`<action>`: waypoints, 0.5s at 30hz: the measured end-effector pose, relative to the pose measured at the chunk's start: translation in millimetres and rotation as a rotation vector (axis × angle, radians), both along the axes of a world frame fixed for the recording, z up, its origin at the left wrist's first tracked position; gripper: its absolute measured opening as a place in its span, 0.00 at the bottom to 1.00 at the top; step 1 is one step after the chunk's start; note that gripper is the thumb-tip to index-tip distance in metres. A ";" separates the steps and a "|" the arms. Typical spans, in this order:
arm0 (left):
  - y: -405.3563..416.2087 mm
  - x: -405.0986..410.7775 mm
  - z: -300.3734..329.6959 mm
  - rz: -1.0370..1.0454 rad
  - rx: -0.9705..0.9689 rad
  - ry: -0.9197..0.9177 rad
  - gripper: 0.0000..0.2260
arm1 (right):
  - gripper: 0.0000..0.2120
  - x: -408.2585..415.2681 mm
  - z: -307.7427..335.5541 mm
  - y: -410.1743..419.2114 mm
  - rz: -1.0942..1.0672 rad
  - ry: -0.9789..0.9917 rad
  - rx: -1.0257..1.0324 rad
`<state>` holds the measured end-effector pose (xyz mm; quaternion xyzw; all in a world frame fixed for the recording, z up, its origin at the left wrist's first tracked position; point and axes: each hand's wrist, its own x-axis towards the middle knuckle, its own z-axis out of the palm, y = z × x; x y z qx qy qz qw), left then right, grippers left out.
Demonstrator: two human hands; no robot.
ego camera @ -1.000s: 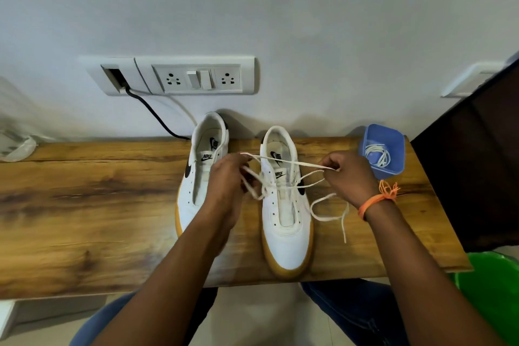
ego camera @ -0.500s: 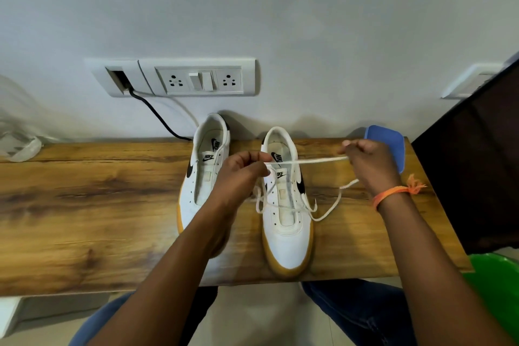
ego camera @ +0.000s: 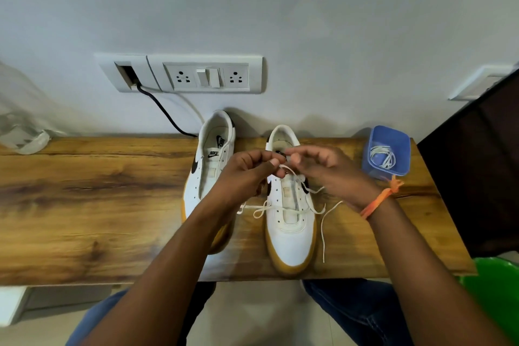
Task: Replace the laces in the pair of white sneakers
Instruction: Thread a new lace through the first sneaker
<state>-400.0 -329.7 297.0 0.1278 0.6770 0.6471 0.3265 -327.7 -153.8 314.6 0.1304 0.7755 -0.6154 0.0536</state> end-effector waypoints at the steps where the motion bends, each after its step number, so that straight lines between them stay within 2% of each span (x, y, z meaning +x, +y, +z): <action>1: 1.5 -1.4 -0.7 0.018 0.012 -0.011 0.08 | 0.07 -1.2 -3.2 -6.5 0.061 -0.002 0.009; 4: 1.6 -4.8 -3.2 0.013 -0.057 0.047 0.06 | 0.08 -2.8 -15.2 -5.1 0.024 0.022 0.160; 6: -1.9 -6.3 -4.9 -0.045 -0.139 0.123 0.06 | 0.07 -2.0 -17.9 9.8 -0.110 -0.001 0.137; 8: -6.2 -7.4 -6.0 -0.104 -0.182 0.132 0.07 | 0.09 0.2 -19.7 29.2 -0.276 0.000 0.205; 12: -12.0 -10.1 -8.6 -0.178 -0.243 0.147 0.09 | 0.15 7.6 -26.3 61.3 -0.520 0.007 0.627; 15: -11.3 -11.5 -9.7 -0.172 -0.278 0.183 0.09 | 0.12 11.6 -34.5 70.5 -0.499 -0.091 0.787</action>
